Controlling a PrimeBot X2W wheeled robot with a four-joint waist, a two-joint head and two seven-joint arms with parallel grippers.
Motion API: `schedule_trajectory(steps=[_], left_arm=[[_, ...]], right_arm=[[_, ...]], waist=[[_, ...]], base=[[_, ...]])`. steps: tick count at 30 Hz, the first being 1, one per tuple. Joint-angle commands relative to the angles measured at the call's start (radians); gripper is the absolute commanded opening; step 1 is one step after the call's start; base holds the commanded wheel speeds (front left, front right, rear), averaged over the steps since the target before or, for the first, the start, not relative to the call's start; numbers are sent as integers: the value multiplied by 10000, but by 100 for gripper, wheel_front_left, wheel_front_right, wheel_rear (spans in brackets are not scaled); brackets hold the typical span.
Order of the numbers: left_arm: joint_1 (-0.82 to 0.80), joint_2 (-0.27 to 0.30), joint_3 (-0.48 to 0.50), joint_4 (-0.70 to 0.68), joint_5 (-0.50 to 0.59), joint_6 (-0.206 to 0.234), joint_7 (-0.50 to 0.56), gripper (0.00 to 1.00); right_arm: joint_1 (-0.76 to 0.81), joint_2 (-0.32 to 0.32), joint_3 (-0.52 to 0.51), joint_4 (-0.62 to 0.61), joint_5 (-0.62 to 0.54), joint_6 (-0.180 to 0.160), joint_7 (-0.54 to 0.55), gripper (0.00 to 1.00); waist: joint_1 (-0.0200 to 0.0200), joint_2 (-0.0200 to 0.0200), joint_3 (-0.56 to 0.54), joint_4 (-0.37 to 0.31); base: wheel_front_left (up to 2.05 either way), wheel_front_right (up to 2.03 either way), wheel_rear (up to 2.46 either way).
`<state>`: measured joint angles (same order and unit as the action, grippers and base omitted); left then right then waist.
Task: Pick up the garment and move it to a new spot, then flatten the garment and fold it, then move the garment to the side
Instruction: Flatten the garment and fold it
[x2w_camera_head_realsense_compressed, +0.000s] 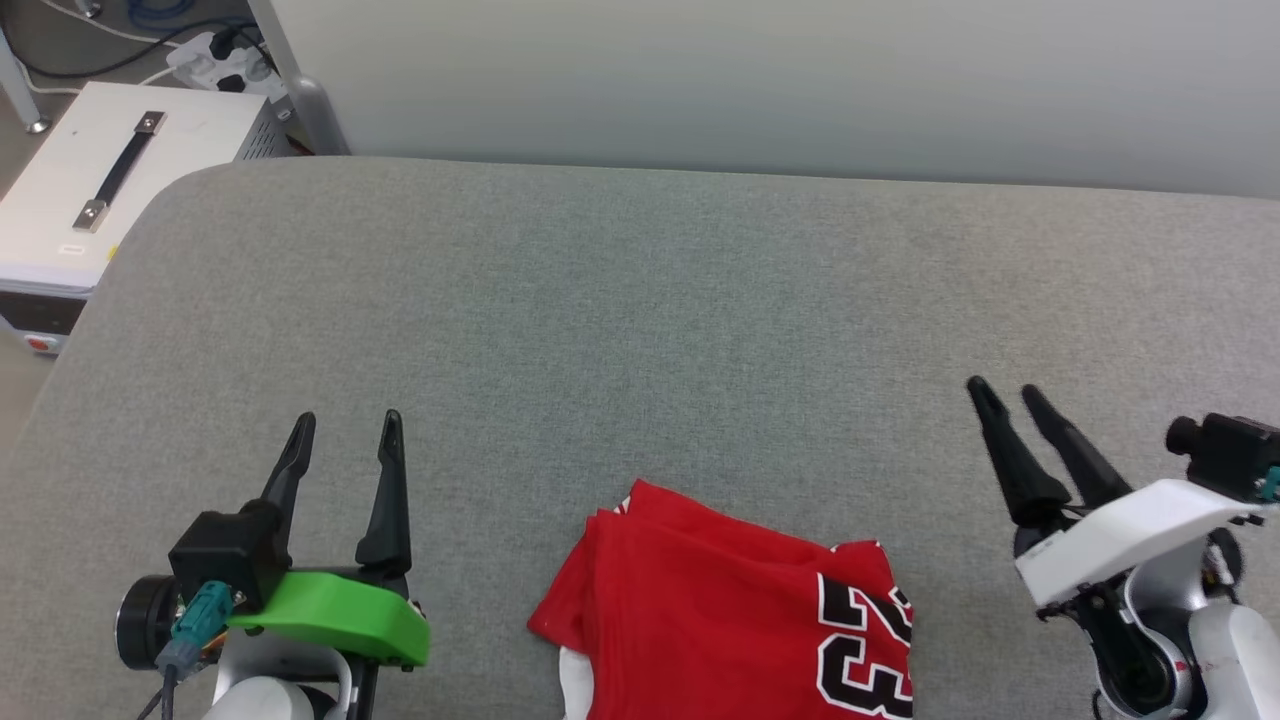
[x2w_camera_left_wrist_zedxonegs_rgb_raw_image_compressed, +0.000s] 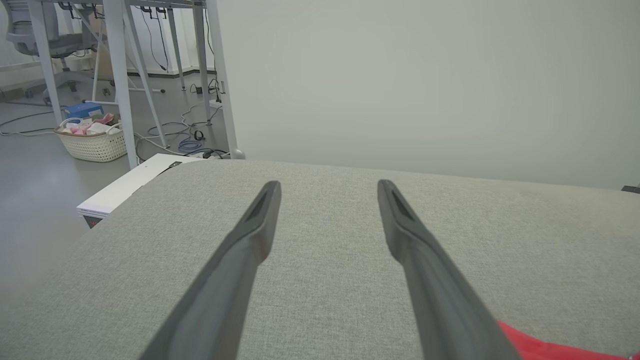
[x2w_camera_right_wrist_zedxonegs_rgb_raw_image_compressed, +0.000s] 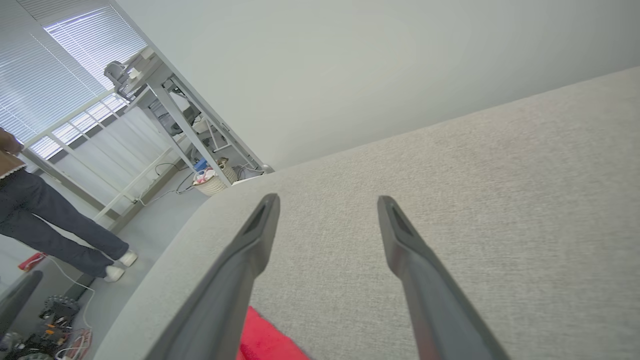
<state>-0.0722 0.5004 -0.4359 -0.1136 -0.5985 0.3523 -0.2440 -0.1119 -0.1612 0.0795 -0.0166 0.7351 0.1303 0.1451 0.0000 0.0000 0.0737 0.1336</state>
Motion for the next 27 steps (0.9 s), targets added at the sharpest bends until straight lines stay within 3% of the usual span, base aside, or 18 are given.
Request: schedule_trajectory(steps=[1,8,14,27], left_arm=[[134,23,58,1,-29,60,25,100],[450,-59,184,286,-109,77,-56,100],[698,-136,215,595,0,-37,-122,100],[1248,-565,237,1171,357,-420,-173,100]], right_arm=[[203,-81,-242,-92,-685,4,-280,100],[963,245,-1435,-627,-3458,4,-1113,100],[1622,429,-1470,-1412,-4853,4,-1369,100],[2987,755,-1366,-1834,-5422,4,-1211,100]], waist=[[0,0,-261,-257],[0,0,-692,-597],[0,0,-1012,-775],[0,0,-1553,-1004]], base=[[0,0,0],[0,0,0],[0,0,0],[0,0,0]])
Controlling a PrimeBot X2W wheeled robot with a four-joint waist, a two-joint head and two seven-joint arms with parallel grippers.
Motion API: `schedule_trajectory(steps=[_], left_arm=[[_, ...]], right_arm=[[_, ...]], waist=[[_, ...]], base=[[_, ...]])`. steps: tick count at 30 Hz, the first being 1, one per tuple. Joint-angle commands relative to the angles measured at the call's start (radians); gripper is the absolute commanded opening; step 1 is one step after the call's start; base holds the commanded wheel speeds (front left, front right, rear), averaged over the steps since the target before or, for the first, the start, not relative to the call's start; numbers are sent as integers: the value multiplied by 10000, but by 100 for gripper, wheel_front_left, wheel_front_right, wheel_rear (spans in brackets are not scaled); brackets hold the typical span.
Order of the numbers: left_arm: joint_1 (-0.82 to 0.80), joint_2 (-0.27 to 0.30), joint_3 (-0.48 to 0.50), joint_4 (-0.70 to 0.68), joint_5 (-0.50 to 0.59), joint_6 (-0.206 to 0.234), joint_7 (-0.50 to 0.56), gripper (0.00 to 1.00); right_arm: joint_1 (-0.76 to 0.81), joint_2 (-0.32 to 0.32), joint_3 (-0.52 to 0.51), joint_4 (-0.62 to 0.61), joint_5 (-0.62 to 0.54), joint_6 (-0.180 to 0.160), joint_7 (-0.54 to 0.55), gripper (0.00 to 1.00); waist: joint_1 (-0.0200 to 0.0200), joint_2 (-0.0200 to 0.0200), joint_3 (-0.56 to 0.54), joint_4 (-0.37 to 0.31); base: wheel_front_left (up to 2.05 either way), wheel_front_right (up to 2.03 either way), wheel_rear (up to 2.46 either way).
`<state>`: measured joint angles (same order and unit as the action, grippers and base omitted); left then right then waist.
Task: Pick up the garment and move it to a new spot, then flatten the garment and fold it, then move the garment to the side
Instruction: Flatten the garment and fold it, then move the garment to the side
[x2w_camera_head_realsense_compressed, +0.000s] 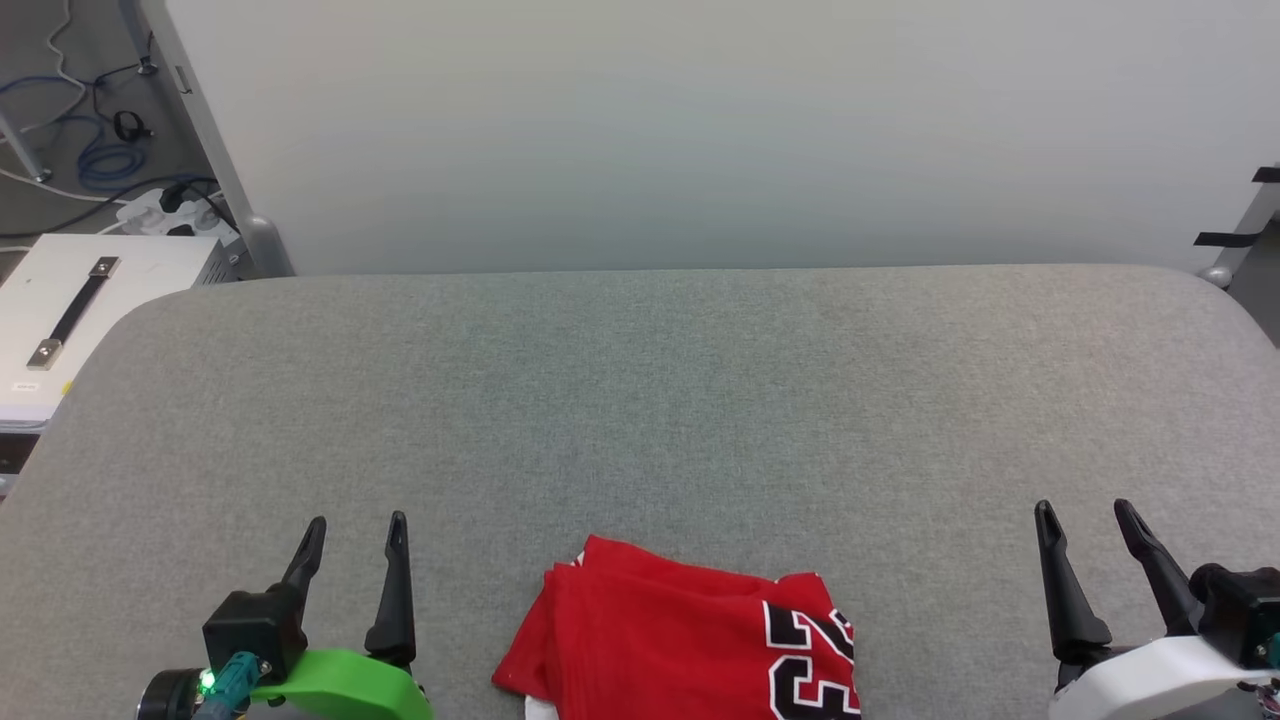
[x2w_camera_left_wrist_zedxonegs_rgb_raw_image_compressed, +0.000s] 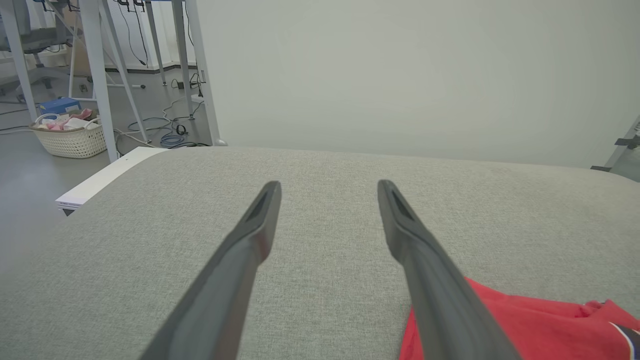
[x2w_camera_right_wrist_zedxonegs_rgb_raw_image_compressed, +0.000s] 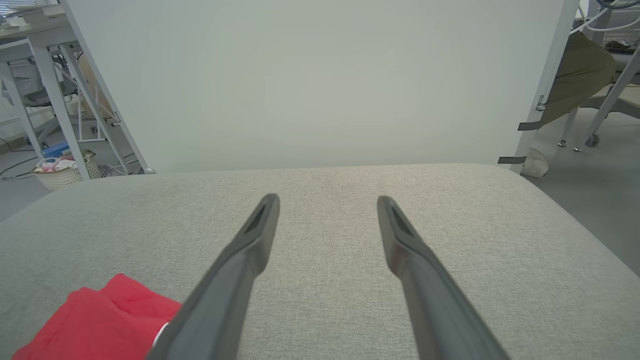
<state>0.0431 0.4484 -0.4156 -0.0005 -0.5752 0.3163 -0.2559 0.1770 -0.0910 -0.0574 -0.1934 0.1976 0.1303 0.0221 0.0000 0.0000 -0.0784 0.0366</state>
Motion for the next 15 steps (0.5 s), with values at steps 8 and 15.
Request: schedule_trajectory(steps=[8,15], left_arm=[[173,-216,289,183,266,-296,-57,100],[123,-332,484,291,383,-445,-58,100]], right_arm=[[160,83,-127,-207,-102,4,151,100],[126,85,-234,-326,37,4,397,100]], waist=[[0,0,-1,-102],[0,0,54,-85]], base=[[0,0,0],[0,0,0]])
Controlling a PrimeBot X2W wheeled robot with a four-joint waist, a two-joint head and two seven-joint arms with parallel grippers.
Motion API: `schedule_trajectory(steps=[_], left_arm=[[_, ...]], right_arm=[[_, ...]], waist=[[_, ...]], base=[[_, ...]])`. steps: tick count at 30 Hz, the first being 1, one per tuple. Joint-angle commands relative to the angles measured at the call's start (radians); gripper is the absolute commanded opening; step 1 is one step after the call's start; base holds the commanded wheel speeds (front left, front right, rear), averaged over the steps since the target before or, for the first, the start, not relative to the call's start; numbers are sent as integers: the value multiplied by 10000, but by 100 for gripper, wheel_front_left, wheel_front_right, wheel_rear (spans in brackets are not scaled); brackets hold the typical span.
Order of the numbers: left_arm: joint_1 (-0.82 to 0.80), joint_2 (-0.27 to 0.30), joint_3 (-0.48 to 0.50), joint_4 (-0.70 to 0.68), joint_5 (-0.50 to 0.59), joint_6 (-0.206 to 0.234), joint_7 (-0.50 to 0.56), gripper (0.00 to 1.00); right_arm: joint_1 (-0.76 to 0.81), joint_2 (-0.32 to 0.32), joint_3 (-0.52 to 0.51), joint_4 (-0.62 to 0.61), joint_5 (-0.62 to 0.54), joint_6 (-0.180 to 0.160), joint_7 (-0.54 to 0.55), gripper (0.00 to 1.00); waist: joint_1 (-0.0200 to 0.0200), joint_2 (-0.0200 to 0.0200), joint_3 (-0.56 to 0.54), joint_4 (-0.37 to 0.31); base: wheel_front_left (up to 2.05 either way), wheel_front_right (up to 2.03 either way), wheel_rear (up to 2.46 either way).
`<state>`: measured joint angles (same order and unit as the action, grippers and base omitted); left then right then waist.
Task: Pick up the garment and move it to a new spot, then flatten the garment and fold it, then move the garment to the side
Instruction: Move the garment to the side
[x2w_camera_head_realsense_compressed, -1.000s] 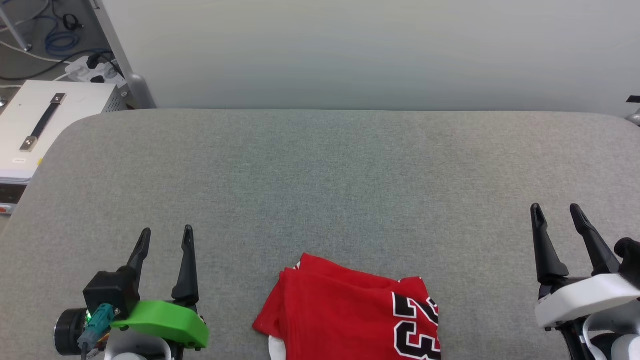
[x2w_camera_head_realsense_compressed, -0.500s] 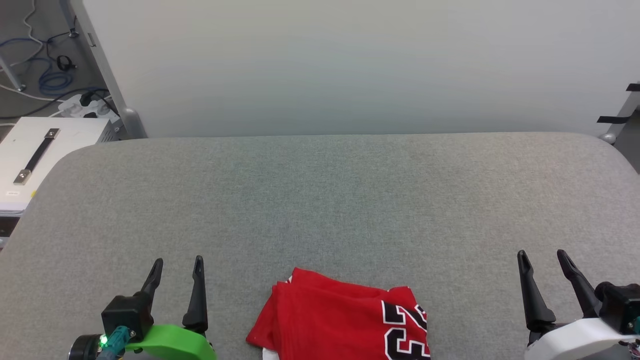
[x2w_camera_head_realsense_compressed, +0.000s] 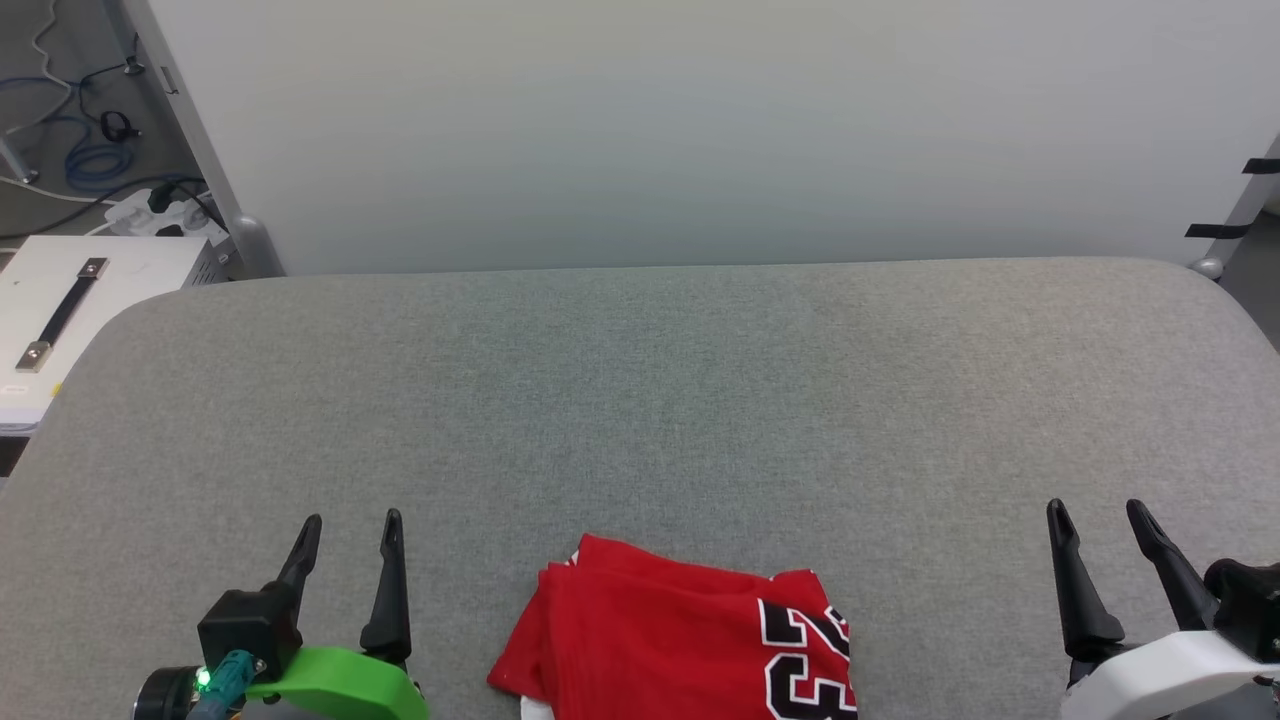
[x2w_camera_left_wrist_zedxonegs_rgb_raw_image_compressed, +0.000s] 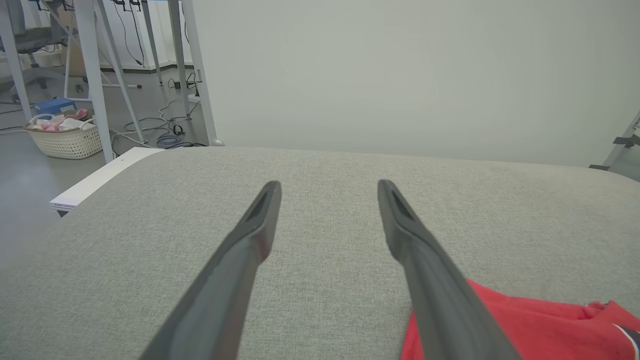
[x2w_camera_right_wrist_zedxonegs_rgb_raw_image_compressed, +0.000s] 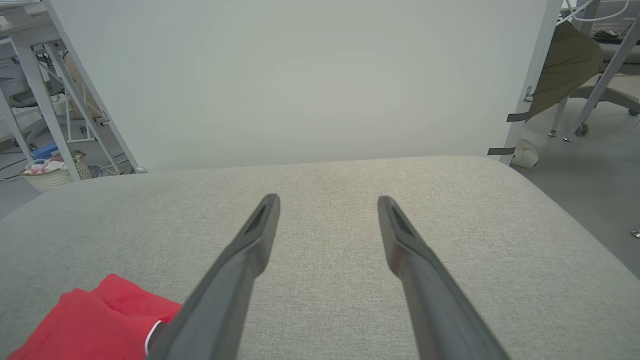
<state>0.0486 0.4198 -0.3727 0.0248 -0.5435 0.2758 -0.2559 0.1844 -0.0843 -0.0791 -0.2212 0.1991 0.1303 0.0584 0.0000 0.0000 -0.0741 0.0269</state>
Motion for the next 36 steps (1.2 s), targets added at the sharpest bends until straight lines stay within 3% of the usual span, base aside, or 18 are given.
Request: schedule_trajectory(steps=[1,11,20,27,36], left_arm=[[44,-71,92,35,89,-58,-58,100],[-469,-355,318,-102,425,-354,-58,100],[-1075,-814,508,-48,717,-706,-58,100],[-1472,-1116,677,108,990,-998,-58,100],[-1667,-1441,987,230,1311,-1285,-59,100]], right_arm=[[34,19,-56,-52,225,4,107,100],[19,-894,-665,1128,2902,4,1729,100],[-229,-1618,1248,1967,4972,4,3738,100],[-857,-1806,2591,2394,6013,4,3976,100],[-1587,-2011,3709,3612,6483,4,4224,100]], waist=[[0,0,51,39],[0,0,810,524],[0,0,1733,1085],[0,0,2267,1462],[0,0,2663,1706]], base=[[0,0,0],[0,0,0],[0,0,0],[0,0,0],[0,0,0]])
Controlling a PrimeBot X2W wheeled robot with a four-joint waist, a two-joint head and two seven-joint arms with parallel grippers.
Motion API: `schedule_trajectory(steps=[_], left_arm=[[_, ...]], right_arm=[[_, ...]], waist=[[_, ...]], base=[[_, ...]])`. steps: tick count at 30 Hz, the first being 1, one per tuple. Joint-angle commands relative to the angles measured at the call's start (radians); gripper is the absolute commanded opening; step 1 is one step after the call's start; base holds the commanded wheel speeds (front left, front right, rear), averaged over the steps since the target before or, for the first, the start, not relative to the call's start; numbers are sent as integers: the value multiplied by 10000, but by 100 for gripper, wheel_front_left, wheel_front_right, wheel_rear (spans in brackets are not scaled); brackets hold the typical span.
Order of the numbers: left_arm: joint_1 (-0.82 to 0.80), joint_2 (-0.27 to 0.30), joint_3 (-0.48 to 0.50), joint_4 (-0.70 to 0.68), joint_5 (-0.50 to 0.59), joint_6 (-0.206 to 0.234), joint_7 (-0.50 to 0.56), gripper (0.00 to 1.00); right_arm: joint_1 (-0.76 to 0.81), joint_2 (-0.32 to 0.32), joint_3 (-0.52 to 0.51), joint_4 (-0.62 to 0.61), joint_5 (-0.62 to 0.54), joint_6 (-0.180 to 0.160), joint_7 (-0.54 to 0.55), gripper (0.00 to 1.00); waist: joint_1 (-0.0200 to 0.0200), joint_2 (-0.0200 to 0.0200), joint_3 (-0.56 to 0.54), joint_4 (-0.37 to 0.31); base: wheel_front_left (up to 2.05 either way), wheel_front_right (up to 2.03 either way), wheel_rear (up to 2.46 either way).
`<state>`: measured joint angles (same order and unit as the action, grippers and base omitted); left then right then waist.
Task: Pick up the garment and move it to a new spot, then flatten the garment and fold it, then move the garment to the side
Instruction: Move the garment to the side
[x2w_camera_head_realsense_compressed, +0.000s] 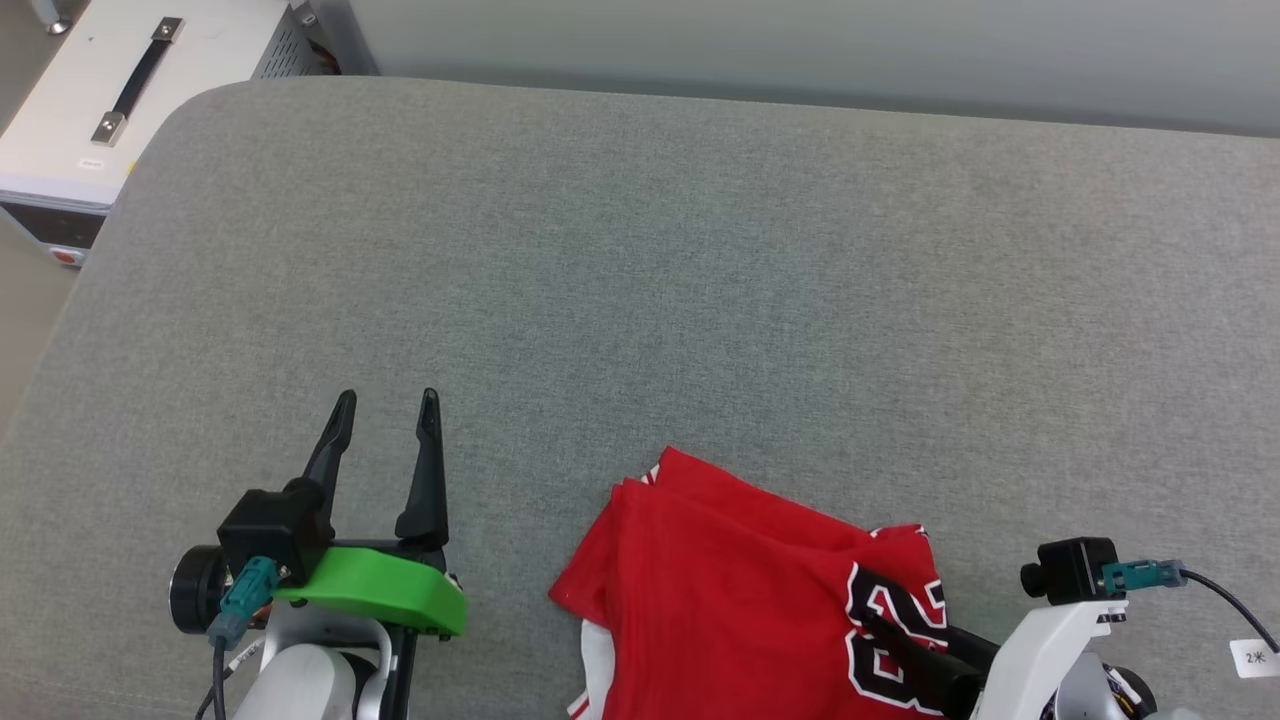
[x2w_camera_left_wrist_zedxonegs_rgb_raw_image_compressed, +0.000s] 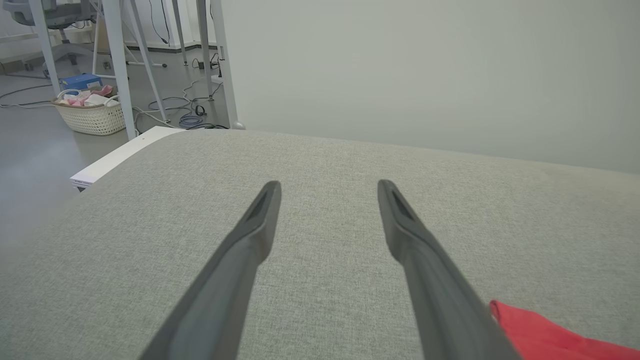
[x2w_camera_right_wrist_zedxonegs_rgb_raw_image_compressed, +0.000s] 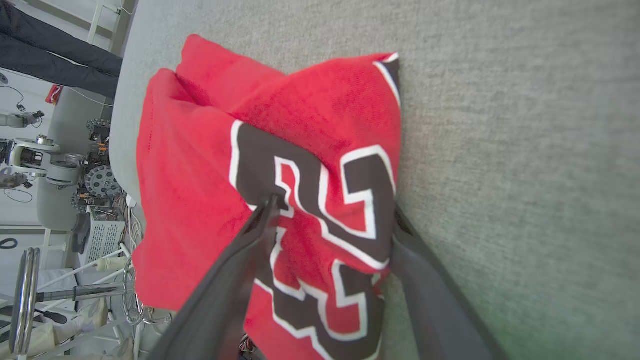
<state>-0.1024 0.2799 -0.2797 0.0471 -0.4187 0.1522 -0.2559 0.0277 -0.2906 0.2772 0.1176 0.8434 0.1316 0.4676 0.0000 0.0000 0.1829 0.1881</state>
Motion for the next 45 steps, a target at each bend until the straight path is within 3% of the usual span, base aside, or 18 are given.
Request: schedule_trajectory(steps=[1,4,5,6,7,8,17,28,39,45], left_arm=[[-153,-72,87,26,88,-74,-59,100],[-133,-167,199,67,174,-154,-59,100],[-129,-193,228,79,201,-175,-59,100],[-120,-223,267,96,235,-196,-59,100],[-110,-244,296,109,261,-213,-59,100],[-95,-267,332,125,294,-235,-59,100],[173,-340,519,240,535,-409,-59,100],[736,-371,467,-229,690,-444,-59,100],[77,-445,109,-986,999,-620,-44,100],[-845,-273,-193,-1448,1339,-842,207,100]], right_arm=[[-51,49,234,332,49,-9,188,100],[-109,63,438,668,99,-9,404,100],[-128,73,444,743,119,-9,433,91],[-146,74,450,832,111,-9,484,42],[-163,76,458,871,100,-9,507,16],[-182,80,459,894,94,-9,525,0],[-284,-158,172,612,-323,-9,484,0],[-578,-950,-923,-341,-1502,-9,1511,0],[-2780,-1806,-1791,40,-2115,-9,2055,0],[-4278,-2434,-2318,947,-2540,-9,1583,0]], waist=[[0,0,101,106],[0,0,128,127],[0,0,127,129],[0,0,117,125],[0,0,104,118],[0,0,81,107],[0,0,-626,-150],[0,0,-1274,-1807],[0,0,2,-4135],[0,0,1291,-4791]], base=[[0,0,0],[0,0,0],[0,0,0],[0,0,0],[0,0,0],[0,0,0],[0,0,0],[0,0,0],[0,0,0],[0,0,0]])
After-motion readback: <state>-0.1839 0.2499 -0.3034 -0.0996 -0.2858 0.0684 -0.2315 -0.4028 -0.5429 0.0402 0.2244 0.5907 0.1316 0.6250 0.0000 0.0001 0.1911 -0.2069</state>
